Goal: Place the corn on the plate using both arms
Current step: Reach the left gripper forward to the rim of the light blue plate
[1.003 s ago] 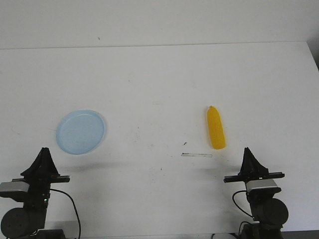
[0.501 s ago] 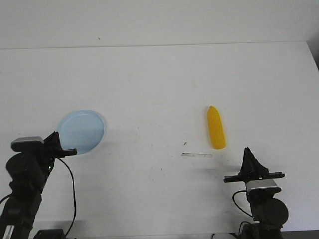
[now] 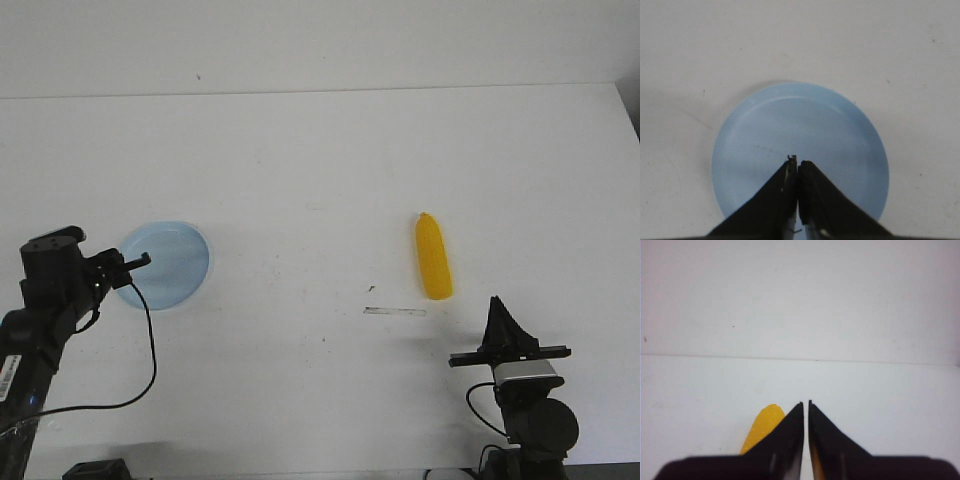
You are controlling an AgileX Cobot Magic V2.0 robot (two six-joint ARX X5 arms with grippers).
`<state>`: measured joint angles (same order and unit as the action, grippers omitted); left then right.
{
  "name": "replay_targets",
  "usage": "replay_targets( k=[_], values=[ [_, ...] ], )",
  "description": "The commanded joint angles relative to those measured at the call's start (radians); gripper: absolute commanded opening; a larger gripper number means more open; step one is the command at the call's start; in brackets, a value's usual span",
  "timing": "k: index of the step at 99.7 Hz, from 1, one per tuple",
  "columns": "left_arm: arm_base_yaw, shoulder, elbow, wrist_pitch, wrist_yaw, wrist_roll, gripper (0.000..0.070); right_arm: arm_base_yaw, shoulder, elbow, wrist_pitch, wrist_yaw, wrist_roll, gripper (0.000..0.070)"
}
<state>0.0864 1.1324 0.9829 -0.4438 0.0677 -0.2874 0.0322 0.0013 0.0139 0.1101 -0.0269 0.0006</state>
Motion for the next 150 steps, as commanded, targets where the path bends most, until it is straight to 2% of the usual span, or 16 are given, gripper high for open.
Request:
replay_targets(
  k=[1,29,43,49,78,150],
  values=[
    [0.049,0.037,0.038,-0.035,0.043,-0.066,0.0001,0.001,0.0,-0.001,0.012,0.0,0.01,0.0012],
    [0.269,0.159,0.048,-0.09,0.193,-0.056,0.002,0.001,0.0,-0.001,0.013,0.0,0.01,0.0012],
    [0.301,0.223,0.048,-0.087,0.204,-0.029,0.0207,0.001,0.0,-0.001,0.013,0.0,0.01,0.0012],
    [0.302,0.254,0.048,-0.086,0.203,-0.026,0.0254,0.001,0.0,-0.001,0.013,0.0,0.009,0.0013],
    [0.29,0.373,0.048,-0.068,0.204,-0.011,0.0252,0.001,0.0,-0.001,0.013,0.0,0.01,0.0012],
    [0.198,0.447,0.048,-0.025,0.203,-0.012,0.0242,0.001,0.0,-0.001,0.012,0.0,0.01,0.0012]
  ],
)
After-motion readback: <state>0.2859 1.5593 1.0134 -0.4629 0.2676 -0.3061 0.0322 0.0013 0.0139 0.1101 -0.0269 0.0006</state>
